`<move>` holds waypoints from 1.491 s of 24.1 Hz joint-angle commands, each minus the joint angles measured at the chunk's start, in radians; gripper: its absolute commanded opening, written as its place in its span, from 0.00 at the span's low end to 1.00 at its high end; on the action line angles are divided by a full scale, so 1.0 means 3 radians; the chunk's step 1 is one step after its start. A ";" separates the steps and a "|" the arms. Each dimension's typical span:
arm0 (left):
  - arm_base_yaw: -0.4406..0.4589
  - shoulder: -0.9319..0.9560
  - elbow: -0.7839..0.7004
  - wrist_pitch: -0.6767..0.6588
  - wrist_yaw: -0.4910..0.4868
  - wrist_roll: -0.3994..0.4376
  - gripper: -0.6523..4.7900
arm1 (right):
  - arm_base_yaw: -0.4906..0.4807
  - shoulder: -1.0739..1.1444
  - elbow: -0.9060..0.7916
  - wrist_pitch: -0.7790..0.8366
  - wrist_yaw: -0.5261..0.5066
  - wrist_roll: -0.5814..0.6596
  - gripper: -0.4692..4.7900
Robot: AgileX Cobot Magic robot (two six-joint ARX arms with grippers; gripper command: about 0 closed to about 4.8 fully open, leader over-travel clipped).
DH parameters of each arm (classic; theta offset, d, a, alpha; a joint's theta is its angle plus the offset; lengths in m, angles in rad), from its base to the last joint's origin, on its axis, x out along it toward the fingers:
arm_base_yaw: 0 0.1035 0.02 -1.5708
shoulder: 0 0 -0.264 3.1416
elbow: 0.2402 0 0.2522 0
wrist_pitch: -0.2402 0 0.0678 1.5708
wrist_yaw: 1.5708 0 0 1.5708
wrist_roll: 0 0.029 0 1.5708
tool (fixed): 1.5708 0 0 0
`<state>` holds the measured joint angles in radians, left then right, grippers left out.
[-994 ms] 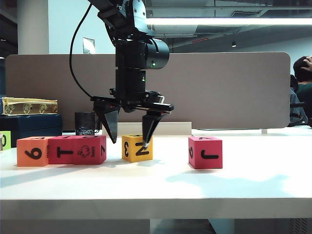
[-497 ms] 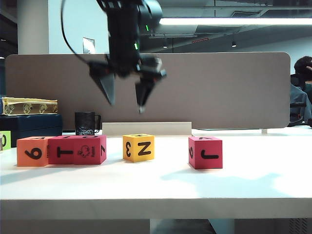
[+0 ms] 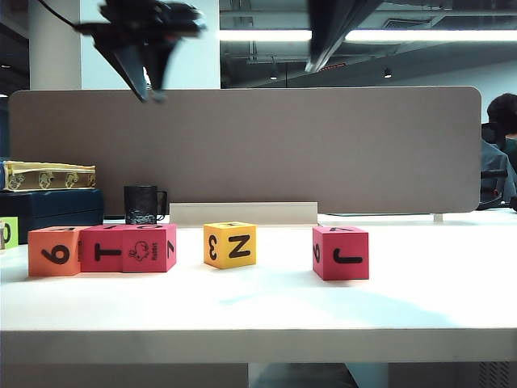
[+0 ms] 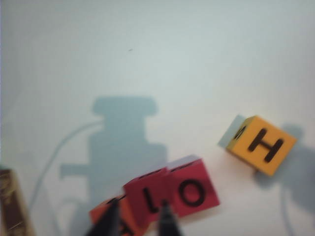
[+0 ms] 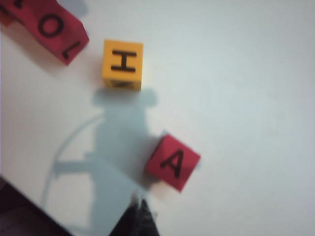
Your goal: Select the appropriate blocks from the scattered letter blocks on the table and arrange them in a row to spell out "ALOHA".
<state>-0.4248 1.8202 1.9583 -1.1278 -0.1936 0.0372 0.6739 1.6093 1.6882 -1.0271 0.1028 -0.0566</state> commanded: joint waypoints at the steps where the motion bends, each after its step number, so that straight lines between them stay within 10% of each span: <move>1: 0.0051 -0.0220 0.0005 -0.0312 0.0193 0.0247 0.12 | -0.0042 0.0295 0.0013 0.0348 -0.0107 -0.0022 0.08; 7: 0.0122 -0.0614 0.0005 -0.0284 0.1134 0.0312 0.11 | -0.0200 0.0781 0.0013 0.0655 -0.0420 0.0013 0.08; 36: 0.0122 -0.0689 0.0005 -0.0294 0.1470 0.0352 0.11 | -0.0233 0.1568 0.0013 0.1122 -0.0787 0.0015 0.08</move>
<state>-0.3878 1.6207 1.9583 -1.2232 0.2432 0.1390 0.6022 2.0811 1.6867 -0.7284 -0.1284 -0.0536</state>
